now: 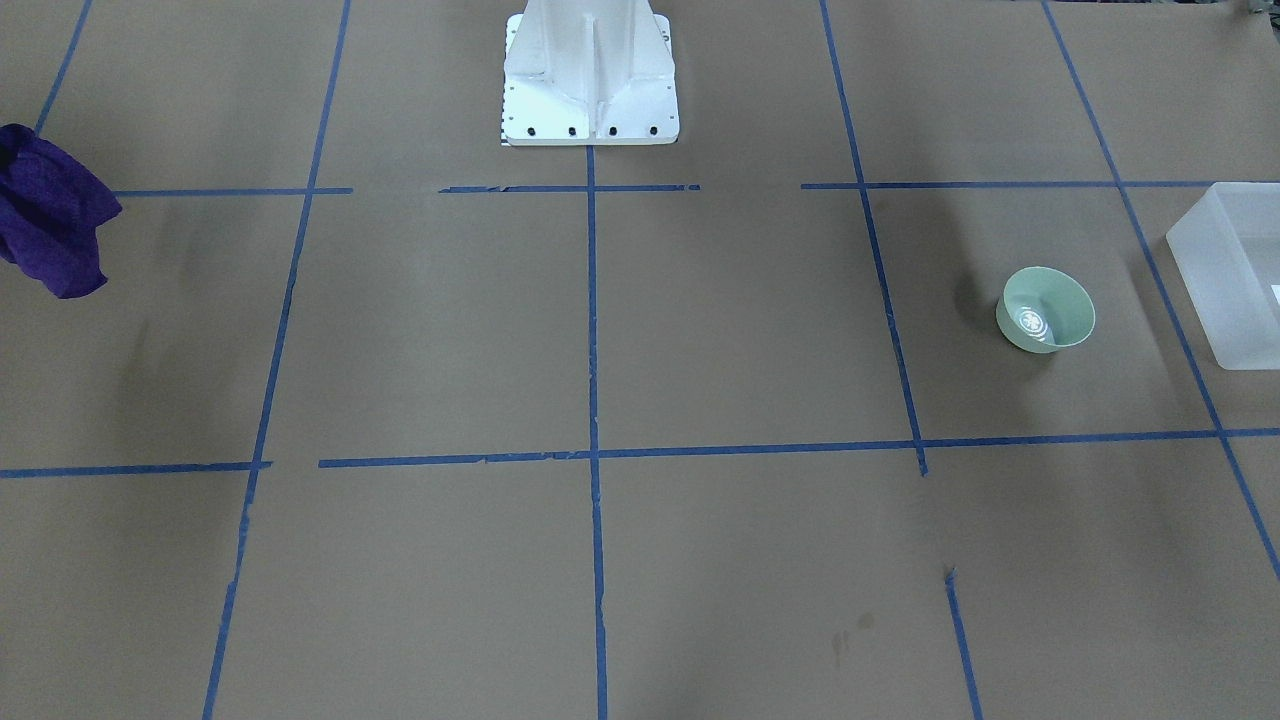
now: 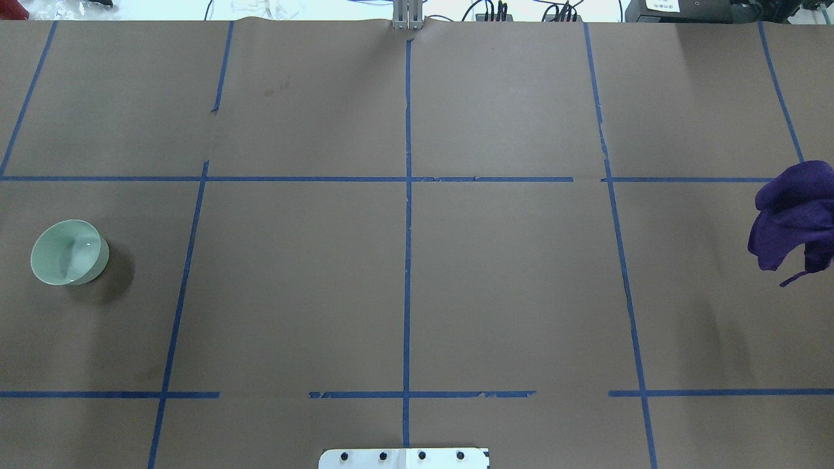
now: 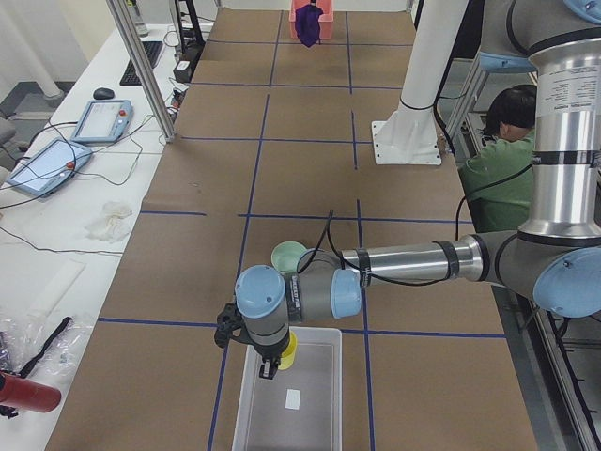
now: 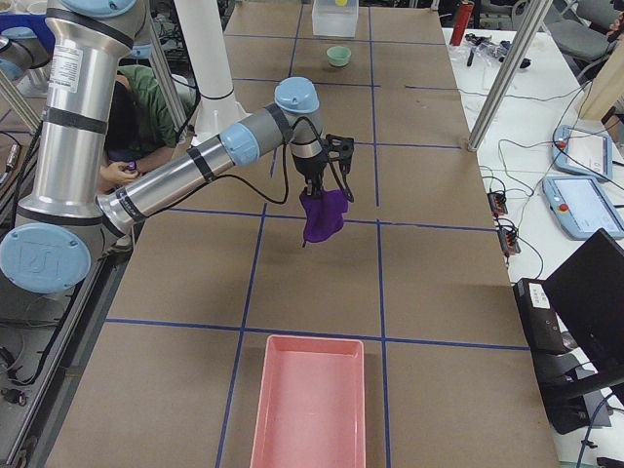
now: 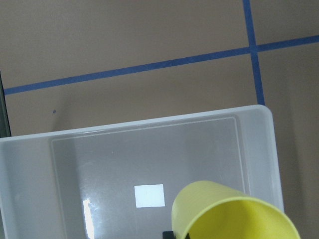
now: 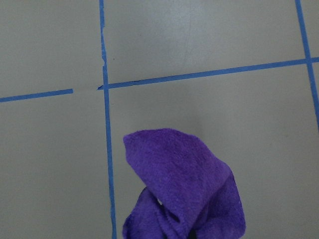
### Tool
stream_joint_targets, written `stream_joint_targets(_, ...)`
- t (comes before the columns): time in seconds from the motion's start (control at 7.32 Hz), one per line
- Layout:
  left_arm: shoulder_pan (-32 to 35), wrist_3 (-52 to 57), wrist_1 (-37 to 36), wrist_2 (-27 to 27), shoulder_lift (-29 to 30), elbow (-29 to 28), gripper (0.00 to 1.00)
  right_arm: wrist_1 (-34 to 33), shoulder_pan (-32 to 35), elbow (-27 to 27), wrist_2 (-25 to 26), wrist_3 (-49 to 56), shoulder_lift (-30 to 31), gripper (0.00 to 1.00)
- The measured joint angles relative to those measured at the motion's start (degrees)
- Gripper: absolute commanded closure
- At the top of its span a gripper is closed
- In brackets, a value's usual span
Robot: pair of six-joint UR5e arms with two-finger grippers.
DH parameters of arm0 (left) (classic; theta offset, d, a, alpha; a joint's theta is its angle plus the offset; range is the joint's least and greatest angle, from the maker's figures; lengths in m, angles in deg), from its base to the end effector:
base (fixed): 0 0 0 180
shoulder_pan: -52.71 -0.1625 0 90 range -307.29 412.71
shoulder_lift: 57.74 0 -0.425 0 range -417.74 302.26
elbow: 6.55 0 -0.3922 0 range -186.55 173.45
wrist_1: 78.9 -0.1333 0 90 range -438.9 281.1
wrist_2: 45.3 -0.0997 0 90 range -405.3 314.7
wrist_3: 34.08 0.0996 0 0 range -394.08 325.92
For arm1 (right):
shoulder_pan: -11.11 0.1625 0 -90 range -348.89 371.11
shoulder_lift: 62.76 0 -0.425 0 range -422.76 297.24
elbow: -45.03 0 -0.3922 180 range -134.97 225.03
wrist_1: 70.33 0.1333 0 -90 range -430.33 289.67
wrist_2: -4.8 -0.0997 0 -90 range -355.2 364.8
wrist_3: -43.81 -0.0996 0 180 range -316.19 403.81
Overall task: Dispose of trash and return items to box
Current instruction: 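Lower cup into clear bin with left gripper while right carries cloth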
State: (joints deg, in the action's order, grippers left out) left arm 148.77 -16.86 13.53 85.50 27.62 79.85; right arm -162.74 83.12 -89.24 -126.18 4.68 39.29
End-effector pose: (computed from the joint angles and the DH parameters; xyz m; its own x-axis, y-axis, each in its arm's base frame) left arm -0.1149 -0.4356 0.7274 0.7434 0.1537 -0.6509 -0.1205 0.9881 0.0958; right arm -0.0487 -0.3700 0.3847 0.6480 0.0994 0.7551 -0.1817 0.9830 0.0265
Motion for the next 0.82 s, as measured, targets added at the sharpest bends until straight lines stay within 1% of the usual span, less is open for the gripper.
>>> stream_joint_targets(0.14, -0.28, -0.07, 3.18, 2.02, -1.47, -1.5, 1.0, -2.35, 2.53, -0.3, -0.52, 4.26, -0.01, 1.0)
stream_joint_targets(0.41, -2.19, -0.15, 5.68, 5.87, -2.52, -2.93, 1.0, -6.13, 7.42, -0.38, -1.43, 12.49, 0.04, 1.0)
stream_joint_targets(0.68, -6.16, -2.01, 9.15, 8.07, -2.64, -4.79, 1.0, -8.61, 10.92, -0.23, -1.75, 18.72, 0.07, 1.0)
stream_joint_targets(0.82, -8.38, -4.71, 13.2, 8.68, -2.66, -6.49, 0.96, -9.62, 12.29, -0.09, -1.8, 21.1, 0.08, 1.0)
